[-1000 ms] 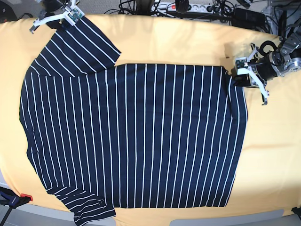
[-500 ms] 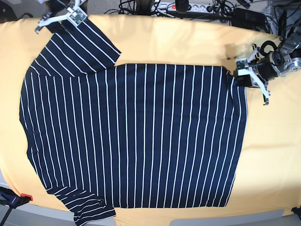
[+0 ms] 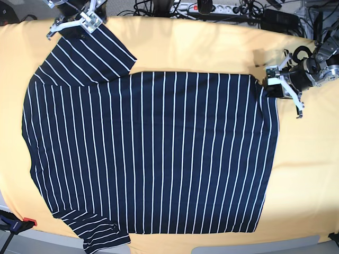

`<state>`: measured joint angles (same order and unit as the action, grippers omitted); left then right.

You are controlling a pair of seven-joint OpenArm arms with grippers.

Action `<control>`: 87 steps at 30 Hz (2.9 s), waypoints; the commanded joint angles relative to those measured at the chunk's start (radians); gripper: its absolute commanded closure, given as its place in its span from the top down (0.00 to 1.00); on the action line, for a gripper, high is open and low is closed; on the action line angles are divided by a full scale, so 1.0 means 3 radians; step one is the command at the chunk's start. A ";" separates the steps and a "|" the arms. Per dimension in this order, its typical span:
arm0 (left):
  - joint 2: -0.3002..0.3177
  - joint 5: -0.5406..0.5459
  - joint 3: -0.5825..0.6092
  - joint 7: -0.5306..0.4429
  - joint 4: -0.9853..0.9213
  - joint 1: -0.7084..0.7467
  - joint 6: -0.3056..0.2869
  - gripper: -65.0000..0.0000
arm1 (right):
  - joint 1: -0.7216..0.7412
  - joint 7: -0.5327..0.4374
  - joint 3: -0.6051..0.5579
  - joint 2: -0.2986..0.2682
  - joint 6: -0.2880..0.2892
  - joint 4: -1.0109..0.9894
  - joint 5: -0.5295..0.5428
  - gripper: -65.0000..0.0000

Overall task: Fold the T-shirt properly
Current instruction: 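Grasp the shirt edges with both grippers and pull them taut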

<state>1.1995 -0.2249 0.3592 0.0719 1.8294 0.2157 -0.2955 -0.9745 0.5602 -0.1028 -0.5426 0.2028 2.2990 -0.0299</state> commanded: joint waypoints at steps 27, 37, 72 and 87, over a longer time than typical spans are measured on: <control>0.0094 0.0017 -0.0038 -0.0038 0.0033 -0.0038 0.0042 0.00 | 0.0145 0.0008 0.0009 -0.0010 -0.0575 -0.0324 -0.0524 0.06; 0.0112 0.0017 -0.0038 -0.0038 0.0033 -0.0037 0.0038 0.00 | 0.0112 0.0243 0.0009 -0.0011 -0.0640 -0.0015 -0.0800 0.00; 0.1116 0.0954 -0.0038 0.0228 0.0618 0.0454 -0.1342 0.00 | -0.1115 0.0637 0.0014 -0.0078 -0.0830 0.0191 -0.1503 0.00; 0.1086 0.0781 -0.0042 0.0200 0.0622 0.0254 -0.1342 0.00 | -0.0847 0.0319 0.0448 -0.0552 -0.1026 0.0191 -0.1638 0.00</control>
<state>1.4994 0.0082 0.3588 0.1356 2.0083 0.3038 -0.6941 -1.2163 0.6582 0.0277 -0.7021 -0.0952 2.3386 -0.5068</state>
